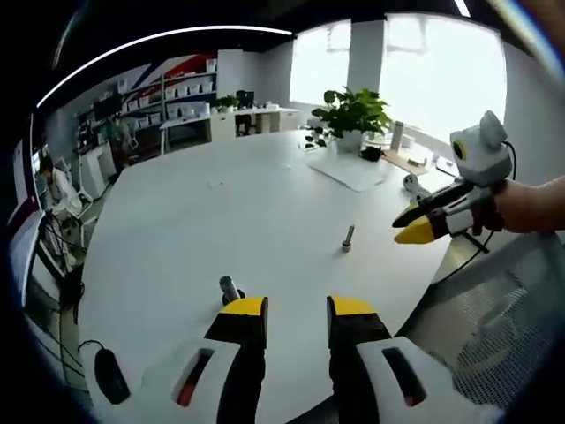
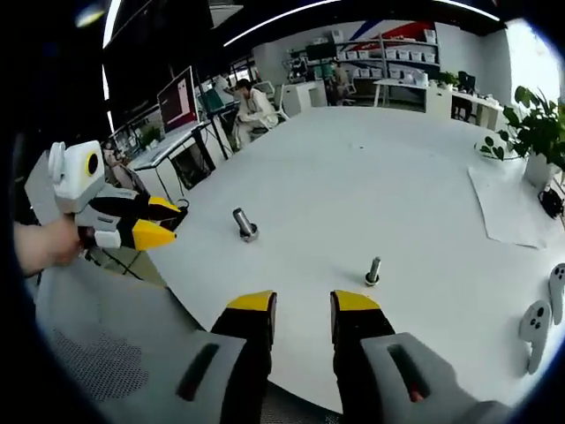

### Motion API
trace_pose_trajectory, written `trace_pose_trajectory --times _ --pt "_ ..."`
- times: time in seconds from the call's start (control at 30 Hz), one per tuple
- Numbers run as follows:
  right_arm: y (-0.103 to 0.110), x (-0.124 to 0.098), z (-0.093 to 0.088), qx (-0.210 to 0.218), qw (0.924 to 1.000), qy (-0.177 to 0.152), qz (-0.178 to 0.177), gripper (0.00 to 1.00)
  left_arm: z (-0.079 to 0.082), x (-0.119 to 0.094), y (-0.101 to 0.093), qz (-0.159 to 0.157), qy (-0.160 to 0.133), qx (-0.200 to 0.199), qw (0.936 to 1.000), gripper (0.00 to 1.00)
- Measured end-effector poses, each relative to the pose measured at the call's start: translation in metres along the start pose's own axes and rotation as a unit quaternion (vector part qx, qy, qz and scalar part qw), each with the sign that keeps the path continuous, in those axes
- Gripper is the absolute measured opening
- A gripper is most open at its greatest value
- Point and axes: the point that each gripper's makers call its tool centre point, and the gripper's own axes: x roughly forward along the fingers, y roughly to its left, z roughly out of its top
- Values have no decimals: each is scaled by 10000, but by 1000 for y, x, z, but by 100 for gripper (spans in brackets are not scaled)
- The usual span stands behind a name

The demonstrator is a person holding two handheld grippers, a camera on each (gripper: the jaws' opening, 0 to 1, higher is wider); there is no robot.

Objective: Place the washer onto the threaded stud by aligning its center hole with the stud, sliding it down to the base, and recovering from edge contact or off-axis alignment until the washer reaches the visible bottom stop.

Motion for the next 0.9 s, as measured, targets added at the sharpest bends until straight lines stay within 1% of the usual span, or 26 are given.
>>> trace_pose_trajectory --times 0.1,0.17,0.3,0.4,0.47,0.7,0.8,0.9 --pt "-9 -2 1 -53 9997 -45 -219 33 1 -1 3 68 -25 -15 10000 25" --pt "-16 -4 -1 89 9994 -56 -331 35 0 -1 6 127 6 -23 9999 25" --pt "-24 -9 -1 157 9987 -123 -474 38 -1 -1 10 198 4 -8 9998 25" --pt "-25 -11 3 247 9983 -227 -466 40 2 -3 15 297 -44 8 9995 25" --pt "-25 -10 4 167 9984 -249 -475 40 4 -4 19 380 -101 -4 9992 25" --pt "-26 -8 2 150 9985 -192 -480 40 4 -7 31 581 -125 -79 9982 26" --pt "-27 -6 -1 82 9986 -112 -505 40 5 -8 34 635 -147 -121 9978 27" --pt "-27 -5 0 91 9985 -144 -511 41 6 -9 35 678 -166 -119 9975 29"
